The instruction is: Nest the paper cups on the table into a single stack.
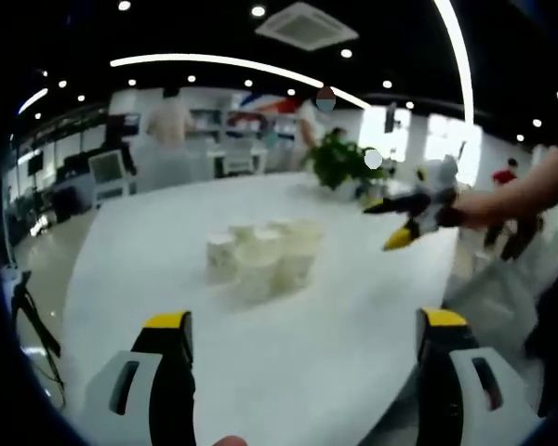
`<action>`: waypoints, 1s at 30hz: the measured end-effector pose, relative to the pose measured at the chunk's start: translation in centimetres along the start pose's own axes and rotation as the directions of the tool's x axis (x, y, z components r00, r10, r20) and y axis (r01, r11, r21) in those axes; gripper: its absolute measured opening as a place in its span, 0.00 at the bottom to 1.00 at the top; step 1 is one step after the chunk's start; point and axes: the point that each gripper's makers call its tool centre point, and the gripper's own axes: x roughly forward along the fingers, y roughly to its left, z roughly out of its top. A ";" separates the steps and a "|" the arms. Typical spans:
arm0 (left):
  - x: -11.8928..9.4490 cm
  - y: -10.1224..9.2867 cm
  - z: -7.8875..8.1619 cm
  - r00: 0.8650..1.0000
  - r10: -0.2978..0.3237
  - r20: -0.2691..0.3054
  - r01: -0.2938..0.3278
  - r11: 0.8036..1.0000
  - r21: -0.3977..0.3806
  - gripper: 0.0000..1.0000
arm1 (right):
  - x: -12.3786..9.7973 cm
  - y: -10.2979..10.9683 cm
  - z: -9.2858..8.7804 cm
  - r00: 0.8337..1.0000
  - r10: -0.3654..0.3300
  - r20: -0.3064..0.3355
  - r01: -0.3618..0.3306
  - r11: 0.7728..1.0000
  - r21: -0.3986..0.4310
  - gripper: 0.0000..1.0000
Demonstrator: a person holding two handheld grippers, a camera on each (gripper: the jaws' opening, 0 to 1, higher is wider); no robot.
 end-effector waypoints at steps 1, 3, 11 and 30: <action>0.1 0.0 0.0 1.000 0.003 -0.002 -0.003 1.000 0.000 0.99 | 0.5 -0.4 -0.1 1.000 0.007 -0.002 -0.007 1.000 0.000 0.79; 0.1 0.1 0.1 1.000 0.008 0.001 -0.008 1.000 -0.001 0.99 | 1.2 -0.9 -0.5 1.000 0.016 -0.023 -0.016 1.000 -0.009 0.78; -0.1 0.4 0.4 0.999 0.035 0.018 -0.034 0.998 -0.047 0.99 | 3.7 -2.9 -0.5 0.999 0.038 -0.026 -0.039 0.999 -0.023 0.75; -1.1 0.0 -0.9 0.996 0.087 -0.021 -0.088 0.995 -0.051 0.99 | 9.0 -5.7 0.6 0.997 0.073 -0.038 -0.077 0.990 -0.121 0.62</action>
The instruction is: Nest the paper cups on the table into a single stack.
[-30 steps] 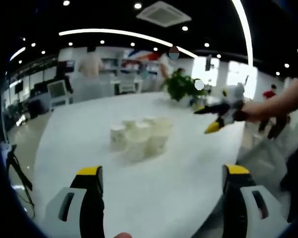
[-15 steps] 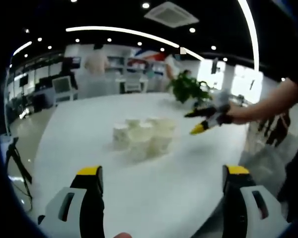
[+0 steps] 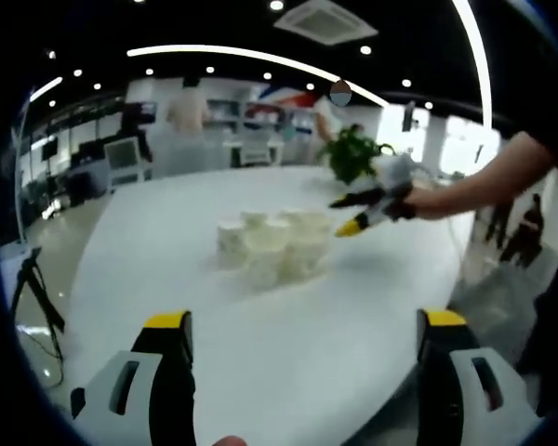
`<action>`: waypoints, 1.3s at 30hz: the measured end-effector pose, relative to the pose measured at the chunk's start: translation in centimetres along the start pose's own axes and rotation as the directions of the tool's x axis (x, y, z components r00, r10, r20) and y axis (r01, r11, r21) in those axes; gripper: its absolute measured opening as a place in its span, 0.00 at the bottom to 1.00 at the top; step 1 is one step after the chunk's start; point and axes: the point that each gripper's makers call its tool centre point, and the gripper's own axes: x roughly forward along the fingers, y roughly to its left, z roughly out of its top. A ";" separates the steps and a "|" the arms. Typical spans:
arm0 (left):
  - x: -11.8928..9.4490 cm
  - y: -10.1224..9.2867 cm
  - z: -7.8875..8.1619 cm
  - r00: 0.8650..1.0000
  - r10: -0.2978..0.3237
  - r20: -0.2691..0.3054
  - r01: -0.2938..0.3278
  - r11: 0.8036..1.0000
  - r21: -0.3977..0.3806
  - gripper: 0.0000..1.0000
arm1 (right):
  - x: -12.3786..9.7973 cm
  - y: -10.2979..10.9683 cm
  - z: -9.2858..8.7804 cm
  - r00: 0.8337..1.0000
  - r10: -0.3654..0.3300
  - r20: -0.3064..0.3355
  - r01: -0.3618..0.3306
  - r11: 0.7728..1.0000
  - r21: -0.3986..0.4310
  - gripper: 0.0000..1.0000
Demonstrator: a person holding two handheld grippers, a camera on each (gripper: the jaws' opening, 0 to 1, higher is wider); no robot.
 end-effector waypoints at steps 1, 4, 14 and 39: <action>0.0 0.0 0.0 1.000 0.003 0.000 -0.003 1.000 0.001 0.99 | 0.1 0.3 0.1 1.000 0.005 -0.001 -0.005 1.000 0.000 0.61; -0.1 -0.2 0.1 1.000 0.012 0.002 -0.012 1.000 -0.013 0.99 | 1.1 -0.4 0.0 1.000 0.014 -0.009 -0.014 1.000 -0.006 0.60; -0.4 0.2 -0.2 0.999 0.045 0.003 -0.045 0.998 -0.032 0.99 | 2.1 -0.2 -0.6 0.997 0.071 -0.028 -0.071 0.997 -0.012 0.56; -0.9 0.5 -0.5 0.997 0.081 0.006 -0.080 0.995 -0.054 0.99 | 2.8 1.2 -0.8 0.992 0.115 -0.060 -0.119 0.990 -0.079 0.43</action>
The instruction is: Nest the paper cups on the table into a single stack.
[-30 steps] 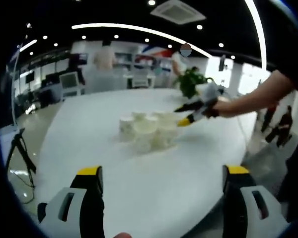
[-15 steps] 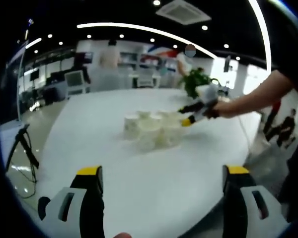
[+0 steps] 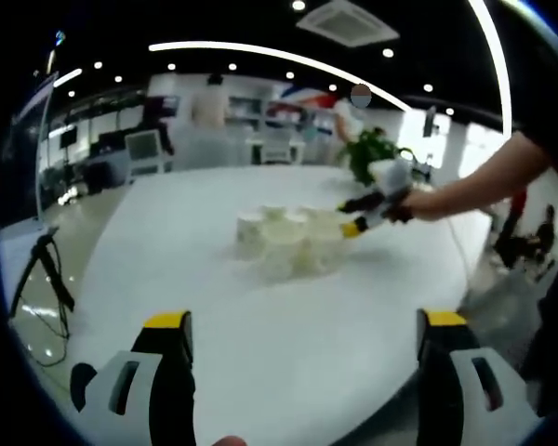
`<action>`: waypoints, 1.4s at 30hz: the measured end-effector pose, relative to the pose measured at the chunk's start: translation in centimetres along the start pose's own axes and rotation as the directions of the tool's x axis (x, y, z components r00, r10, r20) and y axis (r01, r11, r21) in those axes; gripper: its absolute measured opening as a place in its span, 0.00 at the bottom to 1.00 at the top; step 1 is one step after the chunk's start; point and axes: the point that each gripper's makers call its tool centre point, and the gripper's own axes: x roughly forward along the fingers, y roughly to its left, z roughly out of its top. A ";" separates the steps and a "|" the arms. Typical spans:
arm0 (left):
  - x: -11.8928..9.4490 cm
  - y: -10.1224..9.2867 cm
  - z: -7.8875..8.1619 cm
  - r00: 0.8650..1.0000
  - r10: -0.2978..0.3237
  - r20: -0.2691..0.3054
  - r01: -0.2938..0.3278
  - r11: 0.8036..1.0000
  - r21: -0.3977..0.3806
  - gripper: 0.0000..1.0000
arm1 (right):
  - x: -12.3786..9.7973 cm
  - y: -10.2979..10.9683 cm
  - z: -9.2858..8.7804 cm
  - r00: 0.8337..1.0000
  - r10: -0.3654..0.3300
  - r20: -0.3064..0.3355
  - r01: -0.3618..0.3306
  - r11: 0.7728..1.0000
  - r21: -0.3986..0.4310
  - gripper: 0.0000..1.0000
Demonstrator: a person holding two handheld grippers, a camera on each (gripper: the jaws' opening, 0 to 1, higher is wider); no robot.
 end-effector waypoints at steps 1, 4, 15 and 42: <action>0.0 0.0 0.0 1.000 -0.001 0.001 0.001 1.000 0.003 0.99 | -0.2 0.2 -0.1 1.000 0.001 -0.001 -0.001 1.000 0.001 0.43; 0.0 0.1 0.1 1.000 -0.003 0.006 0.003 1.000 0.002 0.99 | -0.7 0.4 -0.2 1.000 -0.001 -0.007 0.001 1.000 -0.009 0.42; 0.2 0.0 1.0 0.999 -0.032 0.038 0.032 0.999 0.010 0.99 | -3.8 0.3 0.1 0.998 -0.056 -0.008 0.056 0.998 0.001 0.41; 1.1 -1.1 2.3 0.988 -0.146 0.056 0.142 0.987 0.073 0.99 | -11.9 10.5 5.4 0.987 -0.054 0.150 0.058 0.998 -0.026 0.39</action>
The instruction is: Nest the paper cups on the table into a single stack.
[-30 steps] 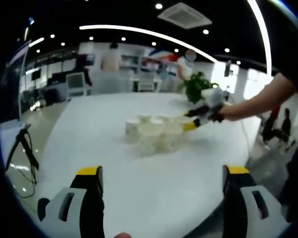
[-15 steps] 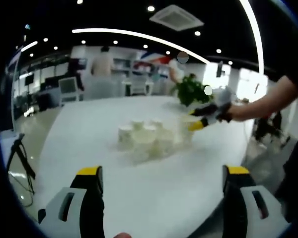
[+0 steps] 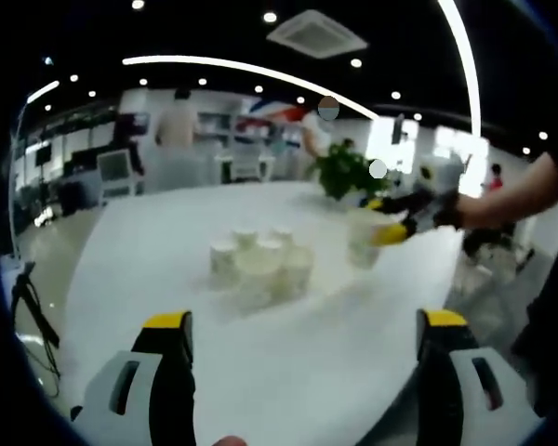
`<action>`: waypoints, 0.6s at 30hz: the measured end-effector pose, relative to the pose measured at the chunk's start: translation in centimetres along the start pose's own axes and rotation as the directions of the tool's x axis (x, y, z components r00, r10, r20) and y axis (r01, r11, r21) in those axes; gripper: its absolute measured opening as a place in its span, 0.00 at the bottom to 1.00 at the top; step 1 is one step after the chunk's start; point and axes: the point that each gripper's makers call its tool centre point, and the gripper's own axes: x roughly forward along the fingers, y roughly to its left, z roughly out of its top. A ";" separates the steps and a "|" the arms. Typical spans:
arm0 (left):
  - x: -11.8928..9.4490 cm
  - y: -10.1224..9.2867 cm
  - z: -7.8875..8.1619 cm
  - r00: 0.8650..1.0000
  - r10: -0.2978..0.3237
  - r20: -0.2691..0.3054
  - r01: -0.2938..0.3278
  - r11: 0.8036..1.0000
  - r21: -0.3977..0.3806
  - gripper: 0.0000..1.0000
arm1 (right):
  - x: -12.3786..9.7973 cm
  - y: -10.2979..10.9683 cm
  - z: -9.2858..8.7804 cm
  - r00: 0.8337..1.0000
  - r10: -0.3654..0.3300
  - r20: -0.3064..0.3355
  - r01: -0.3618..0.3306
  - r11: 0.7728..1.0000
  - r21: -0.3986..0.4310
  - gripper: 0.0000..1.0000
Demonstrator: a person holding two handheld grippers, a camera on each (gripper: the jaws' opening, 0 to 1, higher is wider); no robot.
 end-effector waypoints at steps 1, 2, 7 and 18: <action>0.0 0.0 0.0 1.000 -0.003 -0.002 0.003 1.000 0.003 0.99 | 0.0 0.3 0.1 1.000 0.001 0.004 -0.001 1.000 0.001 0.39; 0.0 0.0 0.0 1.000 -0.004 -0.002 0.004 1.000 0.004 0.99 | 0.0 0.7 0.2 1.000 0.003 0.008 -0.003 1.000 0.001 0.39; -0.3 -0.1 -0.1 1.000 -0.006 -0.005 0.006 1.000 0.010 0.99 | 0.5 3.0 0.6 0.999 0.037 0.020 -0.037 0.999 0.007 0.39; -1.0 -0.5 -0.7 1.000 -0.003 -0.012 0.003 1.000 0.008 0.99 | 2.4 6.6 1.1 0.995 0.090 0.039 -0.090 0.996 0.005 0.39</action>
